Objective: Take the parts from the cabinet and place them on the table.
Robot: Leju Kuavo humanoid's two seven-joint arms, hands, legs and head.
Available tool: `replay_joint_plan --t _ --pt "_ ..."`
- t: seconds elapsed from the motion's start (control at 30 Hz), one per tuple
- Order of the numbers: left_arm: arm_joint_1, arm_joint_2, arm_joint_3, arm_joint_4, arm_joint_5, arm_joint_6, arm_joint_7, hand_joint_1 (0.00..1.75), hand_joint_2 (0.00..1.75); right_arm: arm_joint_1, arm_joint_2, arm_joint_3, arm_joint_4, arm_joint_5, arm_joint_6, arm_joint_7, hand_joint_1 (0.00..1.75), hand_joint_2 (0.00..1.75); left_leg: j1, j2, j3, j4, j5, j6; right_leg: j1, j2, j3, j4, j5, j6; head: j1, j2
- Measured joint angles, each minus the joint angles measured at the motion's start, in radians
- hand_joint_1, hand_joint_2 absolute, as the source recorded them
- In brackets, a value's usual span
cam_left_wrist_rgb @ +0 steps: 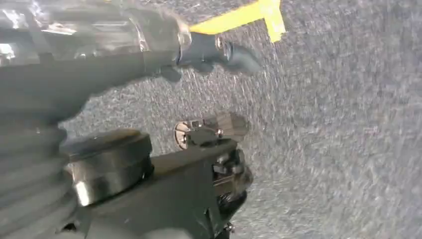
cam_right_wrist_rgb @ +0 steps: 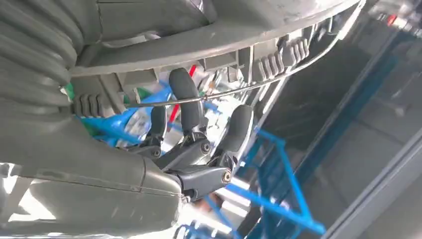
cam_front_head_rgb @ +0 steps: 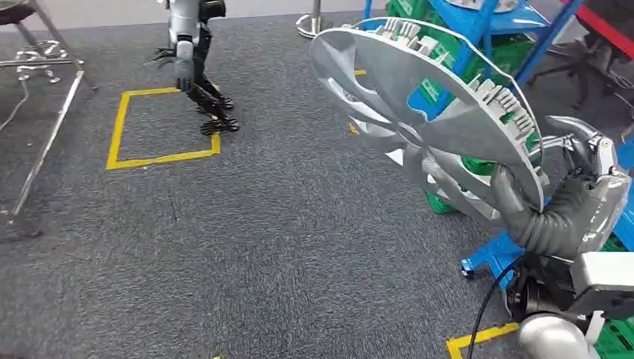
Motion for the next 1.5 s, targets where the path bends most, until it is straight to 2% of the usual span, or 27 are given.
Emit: replay_joint_plan --t 0.07,0.1,0.2,0.23,0.27,0.3,0.4,0.47,0.53,0.6,0.63,0.7,0.73,0.77,0.8,0.9,0.93,1.0,1.07,1.1,1.17,1.23,1.27,1.4,1.43,1.47,1.5 --pt "0.002 -0.003 0.0 0.0 -0.001 -0.001 0.002 0.0 1.75 0.006 0.0 0.0 0.0 0.0 0.0 0.002 1.75 1.75 -0.007 -0.032 -0.001 0.0 0.002 0.006 0.002 0.015 -0.071 0.144 -0.053 -0.004 0.012 0.0" --pt "0.003 -0.005 0.0 0.0 -0.003 -0.001 0.005 0.0 1.75 0.009 0.0 0.0 0.0 0.0 0.0 0.002 1.75 1.75 -0.01 -0.047 -0.001 0.0 0.003 0.008 0.002 0.017 -0.081 0.159 -0.043 -0.008 0.016 0.0" --pt "0.004 -0.006 0.0 0.0 -0.003 -0.001 0.006 0.0 1.75 0.008 0.0 0.0 0.0 0.0 0.001 0.005 1.75 1.75 -0.013 -0.086 0.004 0.001 0.006 0.007 0.012 0.036 -0.01 -0.018 0.085 -0.029 0.024 0.0" --pt "0.004 -0.006 0.0 0.0 -0.005 -0.001 0.006 0.0 1.75 0.007 0.0 0.0 0.0 0.0 0.003 0.005 1.75 1.75 -0.012 -0.095 0.004 0.001 0.007 0.006 0.013 0.07 0.023 -0.095 0.122 -0.036 0.027 0.0" --pt "0.002 -0.008 0.0 0.0 -0.005 -0.001 0.006 0.0 1.75 0.006 -0.002 0.0 0.0 0.0 0.005 0.005 1.75 1.75 -0.019 -0.104 0.001 0.006 0.006 0.002 0.012 0.094 0.033 -0.124 0.117 -0.039 0.026 0.0" --pt "0.001 -0.009 0.0 -0.001 -0.006 -0.001 0.006 0.0 1.75 0.003 -0.003 0.0 -0.001 0.0 0.007 0.005 1.75 1.75 -0.015 -0.111 -0.006 0.006 0.011 -0.004 0.012 0.086 0.039 -0.137 0.112 -0.029 0.026 0.0" --pt "0.004 -0.008 0.0 -0.001 -0.008 0.001 0.004 0.0 1.75 0.002 -0.003 0.0 0.0 -0.001 0.011 0.007 1.75 1.75 -0.011 -0.135 -0.014 0.0 0.022 -0.023 0.016 0.064 0.039 -0.149 0.124 -0.04 0.027 0.0" --pt "0.001 -0.007 0.0 -0.001 -0.013 0.003 0.003 0.0 1.75 0.0 -0.002 0.0 -0.002 0.005 0.011 0.007 1.75 1.75 -0.017 -0.016 -0.04 0.048 -0.028 -0.029 0.014 0.043 0.042 -0.161 0.134 -0.049 0.008 0.0" --pt "-0.002 -0.007 0.0 -0.001 -0.016 0.003 0.004 0.0 1.75 0.003 -0.002 -0.001 -0.002 0.008 0.01 0.007 1.75 1.75 -0.005 -0.005 -0.103 0.188 -0.104 -0.039 0.016 0.018 0.042 -0.161 0.134 -0.05 -0.002 0.0" --pt "-0.001 -0.007 0.0 -0.001 -0.019 0.004 0.005 0.0 1.75 0.011 -0.002 0.0 -0.002 0.013 0.009 0.007 1.75 1.75 0.005 -0.006 -0.149 0.282 -0.128 -0.049 0.016 -0.009 0.042 -0.16 0.131 -0.05 -0.013 0.0" --pt "-0.001 -0.007 0.0 -0.001 -0.023 0.007 0.005 0.0 1.75 0.015 -0.002 0.0 -0.002 0.015 0.008 0.007 1.75 1.75 0.01 -0.006 -0.138 0.262 -0.105 -0.053 0.016 -0.021 0.044 -0.16 0.129 -0.047 -0.016 0.0" --pt "-0.002 -0.006 0.0 -0.001 -0.026 0.016 0.005 0.0 1.75 0.021 -0.003 -0.002 -0.003 0.015 0.006 0.007 1.75 1.75 0.014 0.011 -0.06 0.128 -0.026 -0.056 0.014 -0.041 0.05 -0.159 0.123 -0.038 -0.02 0.0" --pt "-0.003 -0.007 0.0 -0.001 -0.029 0.016 0.003 0.0 1.75 0.026 -0.003 -0.003 -0.006 0.015 0.006 0.007 1.75 1.75 0.013 0.046 -0.014 0.051 0.005 -0.054 0.013 -0.05 0.055 -0.157 0.118 -0.032 -0.023 0.0" --pt "-0.006 -0.008 0.0 -0.001 -0.032 0.016 0.001 0.0 1.75 0.03 -0.004 -0.004 -0.008 0.015 0.006 0.007 1.75 1.75 -0.003 0.102 0.007 0.024 -0.012 -0.057 0.02 -0.056 0.056 -0.156 0.112 -0.024 -0.027 0.0" --pt "-0.012 -0.008 0.0 -0.001 -0.035 0.016 -0.001 0.0 1.75 0.033 -0.007 -0.008 -0.011 0.01 0.006 0.007 1.75 1.75 -0.003 0.091 0.005 0.01 -0.014 -0.038 0.021 -0.066 0.056 -0.149 0.107 -0.018 -0.029 0.0" --pt "-0.021 -0.01 0.0 -0.001 -0.035 0.016 -0.001 0.0 1.75 0.031 -0.007 -0.016 -0.011 -0.006 0.007 0.003 1.75 1.75 -0.009 0.047 0.001 0.009 -0.012 -0.018 0.016 -0.107 0.068 -0.154 0.1 -0.005 -0.018 0.0" --pt "-0.022 -0.01 0.0 -0.001 -0.034 0.018 0.0 0.0 1.75 0.028 -0.008 -0.019 -0.011 -0.009 0.009 -0.002 1.75 1.75 -0.005 0.033 0.004 0.005 -0.008 -0.01 0.01 -0.077 0.069 -0.146 0.084 0.003 -0.017 0.0" --pt "-0.028 -0.01 0.0 -0.001 -0.027 0.022 0.003 0.0 1.75 0.026 -0.01 -0.021 -0.011 -0.016 0.011 -0.009 1.75 1.75 -0.005 0.007 0.004 0.005 -0.006 0.004 0.007 -0.009 0.029 -0.049 0.023 0.002 -0.007 0.0" --pt "-0.028 -0.009 0.0 -0.001 -0.013 0.027 0.005 0.0 1.75 0.015 -0.011 -0.024 -0.009 -0.018 0.019 -0.012 1.75 1.75 -0.011 -0.025 0.003 0.005 -0.004 0.011 0.008 0.012 -0.052 0.116 -0.044 0.0 0.008 0.0" --pt "-0.025 -0.008 0.0 -0.001 0.003 0.03 0.005 0.0 1.75 0.007 -0.011 -0.024 -0.006 -0.021 0.022 -0.012 1.75 1.75 -0.013 -0.039 0.004 0.005 -0.004 0.013 0.009 0.015 -0.076 0.158 -0.048 -0.002 0.013 0.0" --pt "-0.015 -0.004 0.006 0.0 0.041 0.034 -0.002 0.0 1.75 -0.014 -0.011 -0.021 0.0 -0.024 0.029 -0.012 1.75 1.75 -0.017 -0.066 0.007 0.006 -0.003 0.013 0.013 0.021 -0.066 0.106 0.017 -0.014 0.019 0.0" --pt "-0.008 0.002 0.021 0.002 0.064 0.036 -0.005 0.0 1.75 -0.029 -0.011 -0.016 0.004 -0.024 0.036 -0.012 1.75 1.75 -0.017 -0.086 0.014 0.006 -0.003 0.013 0.018 0.05 -0.004 -0.052 0.119 -0.029 0.024 0.0" --pt "-0.005 0.004 0.025 0.002 0.071 0.04 -0.009 0.0 1.75 -0.034 -0.011 -0.015 0.006 -0.025 0.039 -0.013 1.75 1.75 -0.015 -0.093 0.011 0.005 -0.003 0.012 0.018 0.102 0.015 -0.1 0.131 -0.036 0.025 0.0" --pt "0.012 0.01 0.044 0.002 0.084 0.056 -0.018 0.0 1.75 -0.039 -0.012 -0.013 0.015 -0.035 0.044 -0.013 1.75 1.75 -0.01 -0.127 -0.008 0.003 0.012 -0.014 0.023 0.077 0.023 -0.135 0.128 -0.042 0.025 0.0" --pt "0.015 0.014 0.049 0.003 0.085 0.057 -0.018 0.0 1.75 -0.041 -0.011 -0.013 0.017 -0.035 0.044 -0.013 1.75 1.75 -0.013 -0.106 -0.011 0.009 0.004 -0.014 0.015 0.065 0.027 -0.152 0.138 -0.047 0.026 0.0" --pt "0.017 0.016 0.051 0.003 0.087 0.057 -0.018 0.0 1.75 -0.04 -0.01 -0.01 0.019 -0.037 0.045 -0.013 1.75 1.75 -0.019 -0.021 -0.019 0.024 -0.016 -0.021 0.017 0.053 0.033 -0.16 0.142 -0.049 0.018 0.0" --pt "0.016 0.018 0.054 0.003 0.087 0.057 -0.018 0.0 1.75 -0.041 -0.01 -0.01 0.019 -0.037 0.045 -0.013 1.75 1.75 -0.014 0.0 -0.041 0.07 -0.052 -0.027 0.018 0.041 0.033 -0.161 0.143 -0.053 0.008 0.0"
